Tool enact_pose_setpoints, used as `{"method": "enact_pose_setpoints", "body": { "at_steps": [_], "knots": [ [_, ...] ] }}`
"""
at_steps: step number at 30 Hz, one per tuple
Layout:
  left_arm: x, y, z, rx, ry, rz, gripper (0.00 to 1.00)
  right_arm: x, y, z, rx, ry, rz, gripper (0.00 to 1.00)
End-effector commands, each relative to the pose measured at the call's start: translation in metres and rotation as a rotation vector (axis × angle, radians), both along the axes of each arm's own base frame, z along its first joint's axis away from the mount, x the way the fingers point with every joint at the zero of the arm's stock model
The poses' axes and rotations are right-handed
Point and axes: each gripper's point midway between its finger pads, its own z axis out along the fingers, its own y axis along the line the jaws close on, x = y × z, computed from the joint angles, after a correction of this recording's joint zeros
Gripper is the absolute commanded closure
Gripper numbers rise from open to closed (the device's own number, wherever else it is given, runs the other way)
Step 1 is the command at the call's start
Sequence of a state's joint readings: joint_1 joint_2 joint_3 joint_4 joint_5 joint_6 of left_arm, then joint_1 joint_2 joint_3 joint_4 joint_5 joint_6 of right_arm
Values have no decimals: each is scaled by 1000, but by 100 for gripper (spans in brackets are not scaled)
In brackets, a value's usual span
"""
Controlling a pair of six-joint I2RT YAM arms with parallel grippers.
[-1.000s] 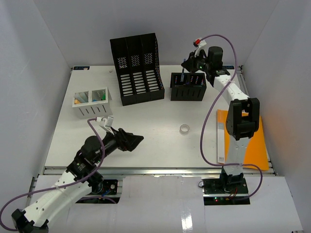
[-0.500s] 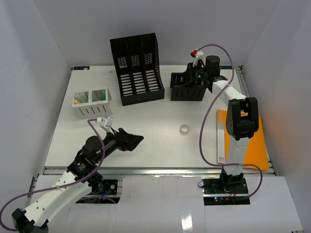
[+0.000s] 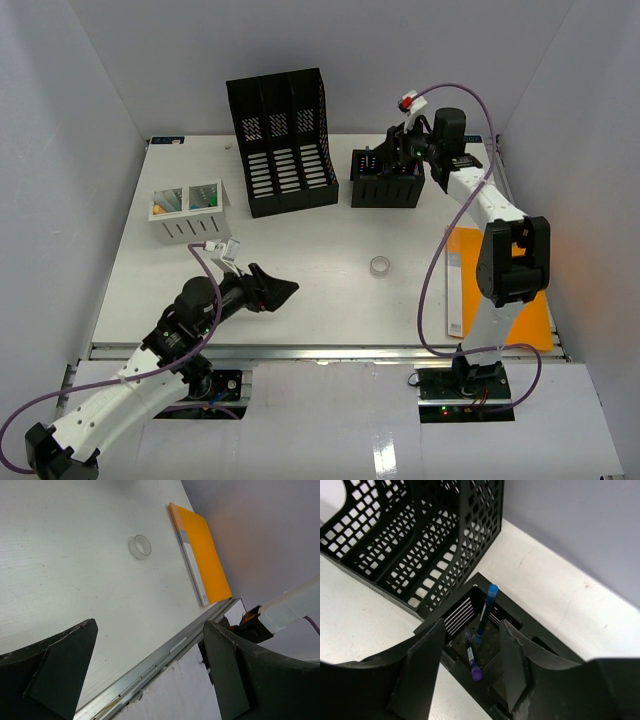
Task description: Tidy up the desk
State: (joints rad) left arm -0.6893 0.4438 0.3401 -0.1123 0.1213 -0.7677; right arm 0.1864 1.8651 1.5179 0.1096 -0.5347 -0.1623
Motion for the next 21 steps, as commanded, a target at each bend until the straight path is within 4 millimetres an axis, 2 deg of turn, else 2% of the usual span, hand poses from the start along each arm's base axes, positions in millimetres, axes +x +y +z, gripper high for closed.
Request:
{"method": "enact_pose_setpoints", "body": {
  "at_steps": [1, 5, 7, 9, 15, 21],
  "knots": [
    [-4, -2, 11, -20, -22, -24, 2, -51, 11, 62, -51, -168, 192, 38],
    [-5, -2, 12, -28, -26, -28, 2, -114, 16, 33, -132, -61, 432, 30],
    [-5, -3, 10, -27, -21, -34, 2, -137, 17, 21, -157, -10, 496, 30],
    [-7, -4, 9, -32, -13, -42, 2, -158, 13, -3, -200, 89, 516, 30],
    [-10, -5, 7, -37, -5, -57, 2, -181, -7, -70, -413, 268, 444, 31],
    [-11, -6, 9, -34, -15, -69, 2, -181, -32, -120, -636, 353, 364, 34]
  ]
}}
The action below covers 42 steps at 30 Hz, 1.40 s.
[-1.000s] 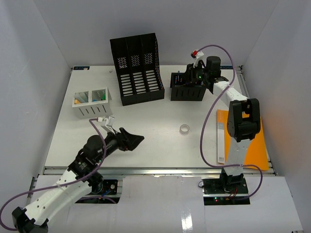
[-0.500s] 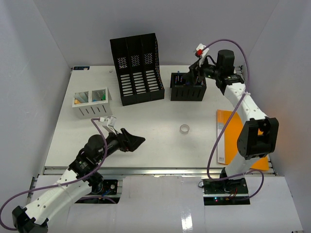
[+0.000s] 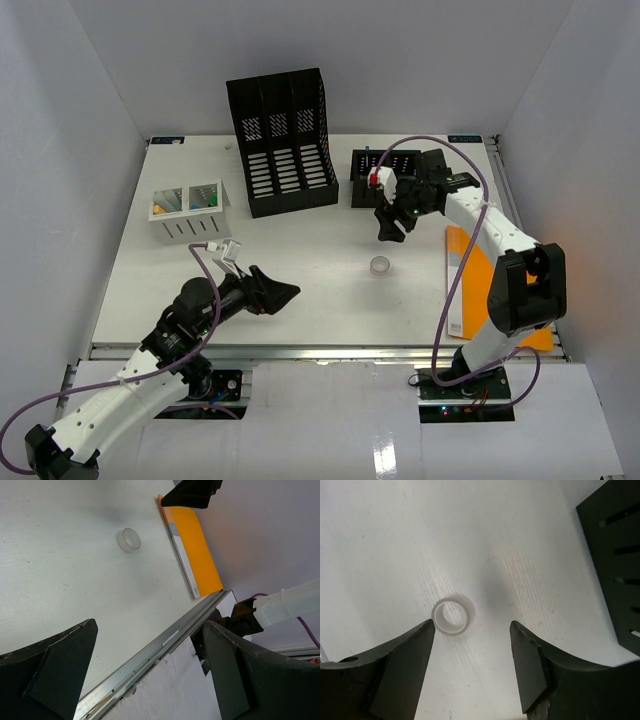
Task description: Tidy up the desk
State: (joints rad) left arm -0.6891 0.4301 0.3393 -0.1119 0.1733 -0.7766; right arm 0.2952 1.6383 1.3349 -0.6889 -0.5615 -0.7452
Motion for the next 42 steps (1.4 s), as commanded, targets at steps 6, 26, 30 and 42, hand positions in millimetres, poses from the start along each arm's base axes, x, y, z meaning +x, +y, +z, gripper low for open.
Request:
{"method": "enact_pose_setpoints", "body": {
  "at_steps": [6, 26, 30, 42],
  "knots": [
    [-4, -1, 3, -12, -17, -22, 2, -4, -32, -66, -307, 27, -24, 39],
    [-7, 1, 2, -19, -19, -22, 2, -20, -8, -113, -326, 125, -13, 43],
    [-8, 3, 3, -22, -22, -19, 2, -17, -9, -121, -340, 124, -42, 47],
    [-9, 5, 3, -23, -25, -15, 2, -17, -8, -121, -344, 111, -47, 86]
  ]
}}
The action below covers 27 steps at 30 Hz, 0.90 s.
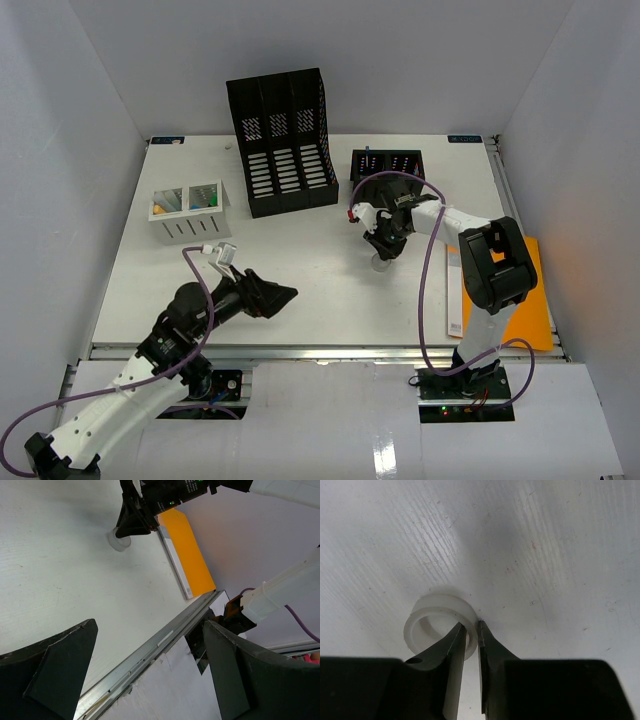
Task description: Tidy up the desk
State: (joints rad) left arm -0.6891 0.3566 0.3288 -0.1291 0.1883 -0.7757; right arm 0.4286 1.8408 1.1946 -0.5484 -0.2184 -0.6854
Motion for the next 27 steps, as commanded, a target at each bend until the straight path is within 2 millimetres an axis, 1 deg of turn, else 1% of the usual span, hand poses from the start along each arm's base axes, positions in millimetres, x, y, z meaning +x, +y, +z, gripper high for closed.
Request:
{"method": "enact_pose_setpoints", "body": {
  "at_steps": [1, 2, 4, 6, 9, 10, 14, 16, 18, 21, 25, 27],
  "knots": [
    [-2, 2, -5, 8, 11, 1, 2, -5, 4, 5, 15, 2, 12, 88],
    [-2, 2, -6, 9, 12, 1, 2, -5, 5, 7, 20, 1, 15, 91],
    [-2, 2, -5, 8, 9, 1, 2, -2, 7, 18, 35, -23, 18, 92],
    [-3, 3, -5, 8, 8, 3, 2, 6, 9, 34, 47, -69, 20, 92],
    [-3, 4, -4, 8, 7, 7, 2, 31, 11, 80, 88, -194, -3, 92],
    [-3, 4, -4, 9, 6, 7, 2, 35, 9, 85, 92, -210, -18, 92],
    [-4, 5, -3, 6, 4, 9, 2, 82, -4, 150, 157, -365, -137, 92],
    [-4, 6, -3, 6, 4, 11, 2, 106, -15, 181, 201, -430, -221, 92],
    [-4, 6, -3, 5, 3, 11, 2, 130, -30, 206, 242, -491, -323, 92],
    [-4, 6, -2, 6, -1, 12, 2, 157, -51, 222, 280, -547, -457, 92],
    [-3, 7, -1, 8, -1, 19, 2, 190, -72, 225, 271, -616, -630, 92],
    [-2, 6, -2, 13, 1, 19, 2, 205, -78, 225, 275, -640, -702, 92]
  ]
}}
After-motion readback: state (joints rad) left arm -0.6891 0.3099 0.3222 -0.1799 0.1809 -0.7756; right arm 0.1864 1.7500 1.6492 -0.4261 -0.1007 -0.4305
